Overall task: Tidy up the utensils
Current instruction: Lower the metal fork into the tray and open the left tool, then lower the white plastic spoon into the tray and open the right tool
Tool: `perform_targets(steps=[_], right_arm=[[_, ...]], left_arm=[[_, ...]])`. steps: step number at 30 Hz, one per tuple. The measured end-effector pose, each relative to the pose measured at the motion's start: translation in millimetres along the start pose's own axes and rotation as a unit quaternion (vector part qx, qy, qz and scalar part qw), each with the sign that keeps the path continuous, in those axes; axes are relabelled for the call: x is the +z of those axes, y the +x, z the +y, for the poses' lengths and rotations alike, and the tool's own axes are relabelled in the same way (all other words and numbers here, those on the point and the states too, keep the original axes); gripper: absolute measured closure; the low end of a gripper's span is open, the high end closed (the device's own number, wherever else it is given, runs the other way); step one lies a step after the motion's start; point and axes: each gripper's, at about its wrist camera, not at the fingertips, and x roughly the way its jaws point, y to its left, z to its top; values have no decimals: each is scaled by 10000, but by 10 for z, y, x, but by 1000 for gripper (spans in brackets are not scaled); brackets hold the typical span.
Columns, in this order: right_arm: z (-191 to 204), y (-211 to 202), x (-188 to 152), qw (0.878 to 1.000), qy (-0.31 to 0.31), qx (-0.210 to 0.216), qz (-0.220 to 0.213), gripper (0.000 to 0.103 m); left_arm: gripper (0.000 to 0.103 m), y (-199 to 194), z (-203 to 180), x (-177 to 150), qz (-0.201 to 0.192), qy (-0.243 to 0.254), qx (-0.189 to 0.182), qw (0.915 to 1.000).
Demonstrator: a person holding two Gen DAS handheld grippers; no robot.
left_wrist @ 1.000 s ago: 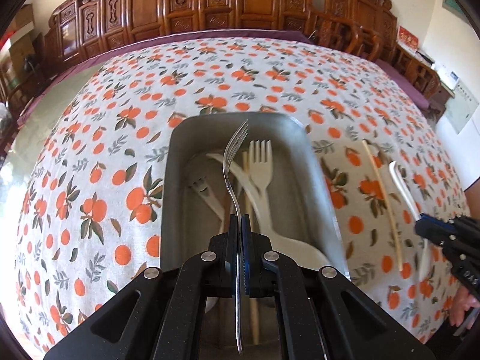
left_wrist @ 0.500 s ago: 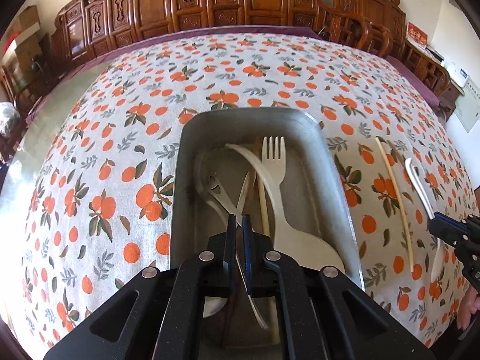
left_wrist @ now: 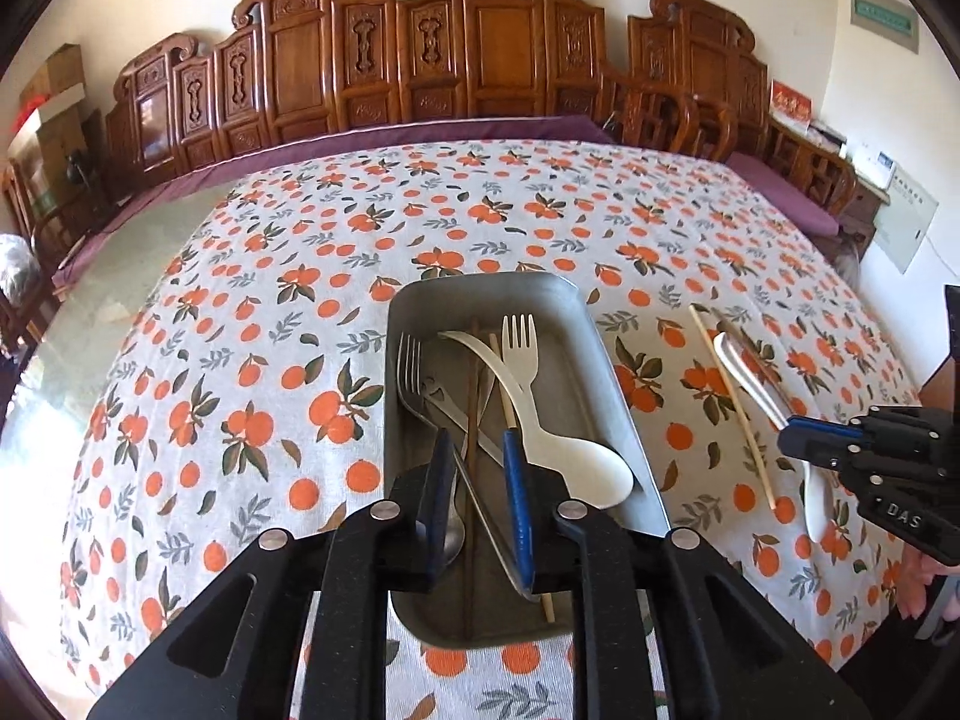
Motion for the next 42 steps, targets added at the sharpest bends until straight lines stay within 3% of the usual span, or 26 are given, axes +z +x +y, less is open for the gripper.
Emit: perform_targets(steps=[7,17,25,27,42], right_arm=[[222,-116,97,10000,-86,9,-31,95],[584,-178,403,9996,-249,86,-94,95],[873,-111,652,9991,-372,173,-117,95],[936,-73,698,9990,-401,190,-108,95],[1302,549,923,9977,49,649,175,95]], left_arm=[[85,-95,100,-124,-87,-89,-123,9998],[68,-373,261,-89,-487,-234,-136,9984],[43,-393,497,-88,-556,-458,-118,9973],[32,-398,566,-72,-544,-528,-136,9970],[30,-376,960,-72,-409,-716,-43,9966]])
